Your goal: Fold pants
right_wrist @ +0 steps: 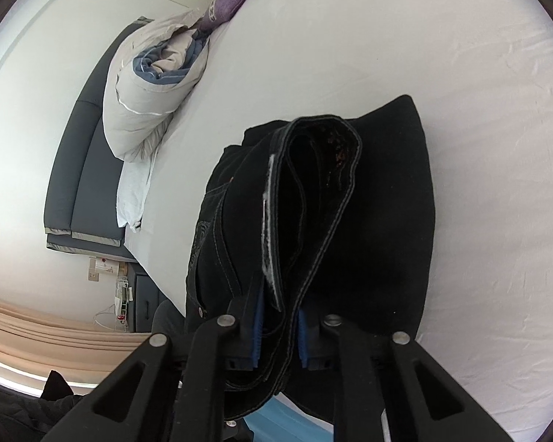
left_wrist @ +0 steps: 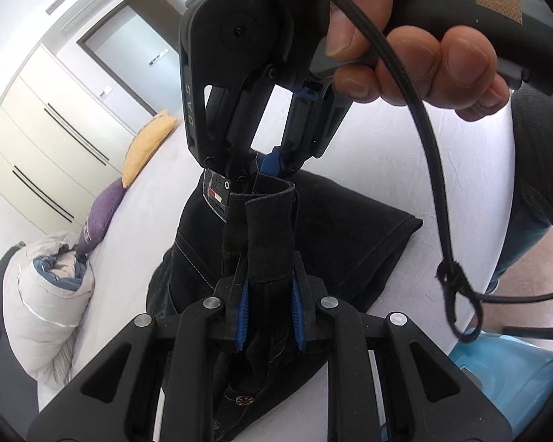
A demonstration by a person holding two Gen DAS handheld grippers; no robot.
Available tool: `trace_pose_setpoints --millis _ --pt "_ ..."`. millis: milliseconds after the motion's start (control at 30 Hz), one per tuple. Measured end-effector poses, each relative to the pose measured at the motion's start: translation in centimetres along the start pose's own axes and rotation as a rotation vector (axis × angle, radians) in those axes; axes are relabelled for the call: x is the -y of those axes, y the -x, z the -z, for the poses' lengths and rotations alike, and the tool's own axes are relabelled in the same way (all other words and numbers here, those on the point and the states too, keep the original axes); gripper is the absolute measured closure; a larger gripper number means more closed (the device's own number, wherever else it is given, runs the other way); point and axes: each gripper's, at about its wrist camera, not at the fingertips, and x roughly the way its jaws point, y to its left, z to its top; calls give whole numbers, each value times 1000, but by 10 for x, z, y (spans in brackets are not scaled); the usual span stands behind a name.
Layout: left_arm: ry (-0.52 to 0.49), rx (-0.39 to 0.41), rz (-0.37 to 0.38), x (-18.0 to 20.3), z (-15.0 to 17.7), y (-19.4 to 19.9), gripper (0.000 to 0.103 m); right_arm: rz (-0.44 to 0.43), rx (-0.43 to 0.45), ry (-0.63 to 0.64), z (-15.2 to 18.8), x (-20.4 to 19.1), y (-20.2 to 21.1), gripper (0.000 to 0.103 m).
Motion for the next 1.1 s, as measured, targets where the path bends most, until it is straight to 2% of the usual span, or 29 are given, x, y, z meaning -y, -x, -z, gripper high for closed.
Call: trace_pose_setpoints --millis 100,267,467,567,733,867,967,1100 --pt "-36 30 -7 1 -5 0 86 -45 53 -34 1 9 7 87" --pt "-92 38 17 17 -8 -7 86 -81 84 -100 5 32 11 87" --pt "-138 12 54 43 0 -17 85 -120 90 -184 17 66 2 86" --pt "-134 3 55 44 1 -15 84 -149 108 -207 23 74 1 86" --pt "-25 -6 167 4 7 -3 79 -151 130 -219 28 76 7 86" --pt "80 3 197 -30 19 13 76 -146 138 -225 30 75 8 86" --pt "212 -2 195 -66 26 14 76 -149 143 -240 32 78 7 86" --pt "352 -57 167 -112 36 -9 76 -156 163 -273 40 85 8 86"
